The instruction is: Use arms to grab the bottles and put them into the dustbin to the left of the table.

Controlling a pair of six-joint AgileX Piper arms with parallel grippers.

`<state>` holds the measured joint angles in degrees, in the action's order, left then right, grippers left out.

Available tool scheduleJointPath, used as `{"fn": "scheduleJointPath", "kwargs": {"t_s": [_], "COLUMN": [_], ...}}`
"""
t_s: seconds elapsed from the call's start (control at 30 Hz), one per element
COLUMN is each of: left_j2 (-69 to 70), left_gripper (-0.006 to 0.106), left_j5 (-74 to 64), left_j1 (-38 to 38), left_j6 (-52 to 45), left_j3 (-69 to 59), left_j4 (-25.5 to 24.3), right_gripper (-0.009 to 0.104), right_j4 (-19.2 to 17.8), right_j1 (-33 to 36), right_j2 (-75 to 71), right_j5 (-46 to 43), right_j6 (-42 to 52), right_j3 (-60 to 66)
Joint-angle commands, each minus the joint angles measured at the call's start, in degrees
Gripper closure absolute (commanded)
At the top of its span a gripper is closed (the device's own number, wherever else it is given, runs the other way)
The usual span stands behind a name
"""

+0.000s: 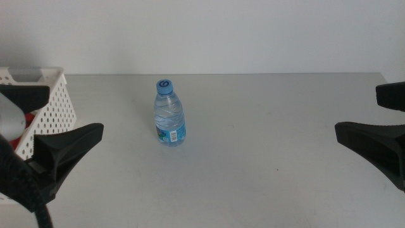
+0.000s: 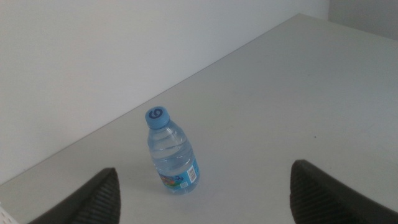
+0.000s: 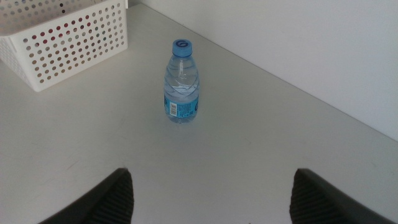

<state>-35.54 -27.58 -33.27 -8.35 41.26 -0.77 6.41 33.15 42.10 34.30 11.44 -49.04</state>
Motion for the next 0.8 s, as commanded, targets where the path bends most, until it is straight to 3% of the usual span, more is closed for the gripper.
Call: {"fn": "scheduleJointPath", "kwargs": {"t_s": [0.0, 0.2, 0.5, 0.77], "left_j2": [-0.02, -2.98, -13.25, -14.2], "left_gripper": [0.007, 0.007, 0.007, 0.007], "left_j5": [4.31, 16.62, 29.11, 55.92], "left_j1": [-0.37, -0.33, -0.33, -0.33], "left_j6": [0.82, 0.26, 1.06, 2.28], "left_j3": [1.56, 1.51, 0.02, -18.16], "left_j4": [0.0, -3.08, -2.45, 2.12], "right_gripper": [0.031, 0.031, 0.031, 0.031], "right_j4": [-0.31, -0.26, -0.27, -0.27], "right_j1": [0.11, 0.11, 0.11, 0.11], "right_j2": [-0.16, -0.16, -0.16, -0.16], "right_j5": [-3.75, -3.75, -3.75, -3.75], "right_j6": [0.12, 0.12, 0.12, 0.12], "right_j3": [-1.96, -1.97, -1.97, -1.97]}}
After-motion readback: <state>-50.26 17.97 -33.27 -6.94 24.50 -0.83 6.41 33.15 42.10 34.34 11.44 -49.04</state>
